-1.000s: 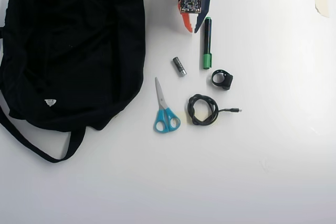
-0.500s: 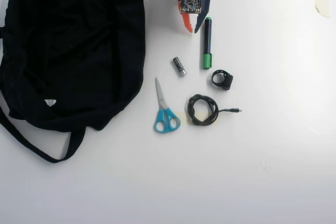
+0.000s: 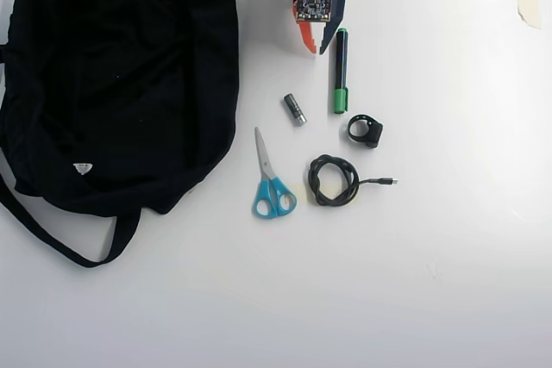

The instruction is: Put the green marker into the black bag

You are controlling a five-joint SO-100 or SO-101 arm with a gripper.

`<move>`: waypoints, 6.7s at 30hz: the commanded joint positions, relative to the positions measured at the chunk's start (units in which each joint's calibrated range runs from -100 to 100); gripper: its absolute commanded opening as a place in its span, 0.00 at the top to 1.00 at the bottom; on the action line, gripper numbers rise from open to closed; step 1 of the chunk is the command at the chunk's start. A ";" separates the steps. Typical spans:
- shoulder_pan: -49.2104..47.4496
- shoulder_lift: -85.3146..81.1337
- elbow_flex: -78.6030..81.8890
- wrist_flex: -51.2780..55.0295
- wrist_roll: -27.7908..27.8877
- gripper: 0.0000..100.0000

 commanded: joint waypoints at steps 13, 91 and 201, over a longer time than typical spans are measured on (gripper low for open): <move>-0.80 -0.66 1.40 -0.09 0.02 0.98; 2.27 99.25 -104.89 -58.66 2.38 0.98; -14.56 54.44 -40.11 -4.74 -3.55 0.80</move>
